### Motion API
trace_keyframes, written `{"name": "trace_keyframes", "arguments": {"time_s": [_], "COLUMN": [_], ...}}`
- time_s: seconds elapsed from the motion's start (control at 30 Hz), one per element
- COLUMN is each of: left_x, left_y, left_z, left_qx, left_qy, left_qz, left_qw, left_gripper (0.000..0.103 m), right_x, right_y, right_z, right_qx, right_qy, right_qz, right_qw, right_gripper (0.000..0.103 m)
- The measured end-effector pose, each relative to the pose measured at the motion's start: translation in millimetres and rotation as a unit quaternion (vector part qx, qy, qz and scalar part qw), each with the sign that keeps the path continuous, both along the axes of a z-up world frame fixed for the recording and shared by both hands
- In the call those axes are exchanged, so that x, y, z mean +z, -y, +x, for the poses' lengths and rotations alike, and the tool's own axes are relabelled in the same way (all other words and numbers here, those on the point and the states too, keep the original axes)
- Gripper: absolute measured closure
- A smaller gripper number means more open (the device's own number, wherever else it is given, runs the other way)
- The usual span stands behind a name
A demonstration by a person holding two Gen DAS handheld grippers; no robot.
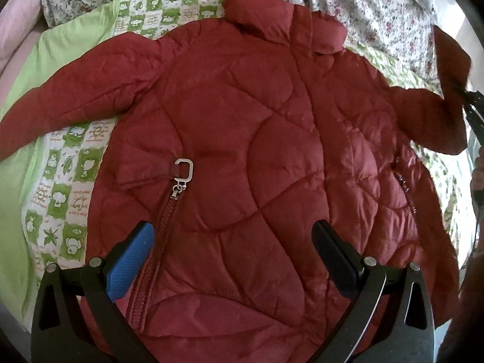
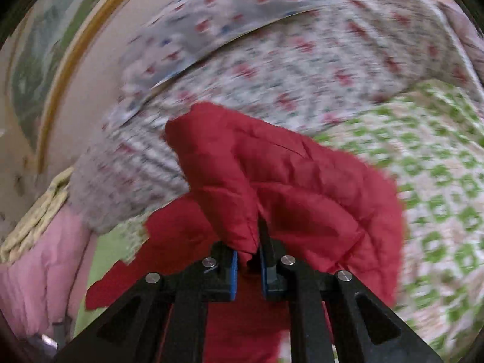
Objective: Fold large clothes
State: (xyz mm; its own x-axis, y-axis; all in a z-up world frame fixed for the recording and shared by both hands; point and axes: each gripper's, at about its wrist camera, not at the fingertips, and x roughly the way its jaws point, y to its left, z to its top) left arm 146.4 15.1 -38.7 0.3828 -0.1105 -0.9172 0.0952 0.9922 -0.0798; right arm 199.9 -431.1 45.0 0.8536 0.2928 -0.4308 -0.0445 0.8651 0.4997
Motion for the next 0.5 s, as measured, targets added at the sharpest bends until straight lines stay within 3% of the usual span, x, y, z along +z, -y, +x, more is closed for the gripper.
{"name": "trace_keyframes", "arguments": {"time_s": [0.27,0.5], "left_x": [12.6,21.7], "left_y": [-24.0,-56.3], "left_z": [13.1,39.9], "left_qx": [0.015,0.039], "left_qy": [0.005,0.008], "left_qz": [-0.062,-0.137], "left_qw": [0.9979,0.9898], "left_gripper": [0.0,0.0], "right_x": [-1.3,-46.9], "right_y": [-127.2,-217.9], "right_z": [38.0,72.8], "right_qx": [0.132,0.194], "right_qy": [-0.015,-0.063], "right_qz": [-0.016,-0.046], "right_qw": [0.991,0.978], "right_gripper": [0.094,0.094]}}
